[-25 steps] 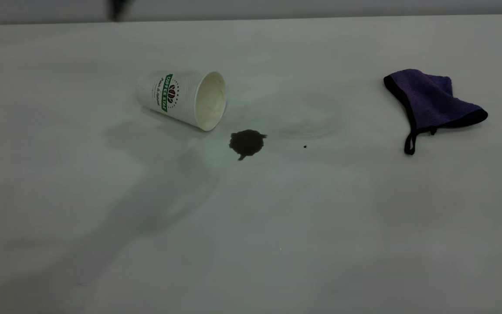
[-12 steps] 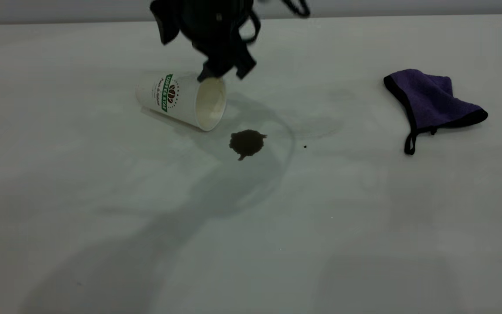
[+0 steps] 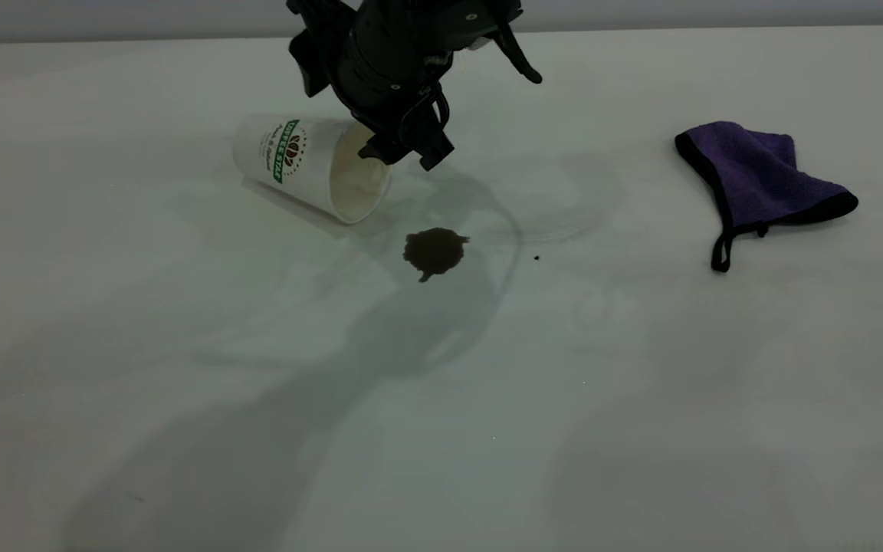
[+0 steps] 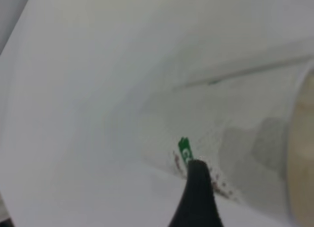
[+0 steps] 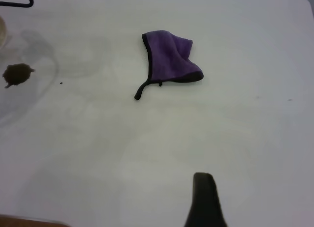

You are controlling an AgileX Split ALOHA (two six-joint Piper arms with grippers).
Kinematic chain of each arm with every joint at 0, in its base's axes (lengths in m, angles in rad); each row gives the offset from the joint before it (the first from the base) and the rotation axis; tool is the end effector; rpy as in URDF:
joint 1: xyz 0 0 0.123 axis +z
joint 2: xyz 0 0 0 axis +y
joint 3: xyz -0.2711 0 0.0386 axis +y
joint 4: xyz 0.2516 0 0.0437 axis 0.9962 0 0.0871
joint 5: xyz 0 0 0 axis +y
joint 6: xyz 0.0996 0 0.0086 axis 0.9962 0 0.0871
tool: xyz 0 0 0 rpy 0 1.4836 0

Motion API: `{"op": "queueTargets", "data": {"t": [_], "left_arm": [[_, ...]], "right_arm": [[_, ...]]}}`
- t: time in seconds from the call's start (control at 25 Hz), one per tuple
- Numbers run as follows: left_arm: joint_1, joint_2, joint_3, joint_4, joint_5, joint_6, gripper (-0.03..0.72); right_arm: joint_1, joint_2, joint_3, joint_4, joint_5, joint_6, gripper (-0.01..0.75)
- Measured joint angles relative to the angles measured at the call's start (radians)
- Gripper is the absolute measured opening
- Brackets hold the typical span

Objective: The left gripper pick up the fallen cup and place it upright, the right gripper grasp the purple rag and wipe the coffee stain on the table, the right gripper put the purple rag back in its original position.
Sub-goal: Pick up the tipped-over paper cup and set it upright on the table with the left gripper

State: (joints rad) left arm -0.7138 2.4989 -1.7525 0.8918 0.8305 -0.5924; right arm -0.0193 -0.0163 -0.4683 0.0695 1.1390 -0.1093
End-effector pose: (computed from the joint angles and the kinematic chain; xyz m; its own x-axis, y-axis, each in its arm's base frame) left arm 0.4000 -0.2704 0.0379 -0.6743 0.6962 -0.2461 0.4761 0.6646 0.5758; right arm 0.0148 0.0060 0.2594 -0.5320 -0.0697 -0.8439 -0.0768 0.9965 -0.0339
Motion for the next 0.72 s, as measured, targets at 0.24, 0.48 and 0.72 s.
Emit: {"op": "queueTargets", "data": {"t": [0.24, 0.48, 0.72], "left_arm": [[0.000, 0.009, 0.000, 0.033, -0.006, -0.009, 0.662], [0.022, 0.079, 0.000, 0.158, 0.017, -0.015, 0.574], [0.062, 0.096, -0.012, 0.229, 0.070, -0.019, 0.172]], "right_arm": [[0.000, 0.000, 0.000, 0.000, 0.000, 0.000, 0.588], [0.000, 0.000, 0.000, 0.000, 0.000, 0.000, 0.588], [0.000, 0.000, 0.000, 0.000, 0.000, 0.000, 0.588]]}}
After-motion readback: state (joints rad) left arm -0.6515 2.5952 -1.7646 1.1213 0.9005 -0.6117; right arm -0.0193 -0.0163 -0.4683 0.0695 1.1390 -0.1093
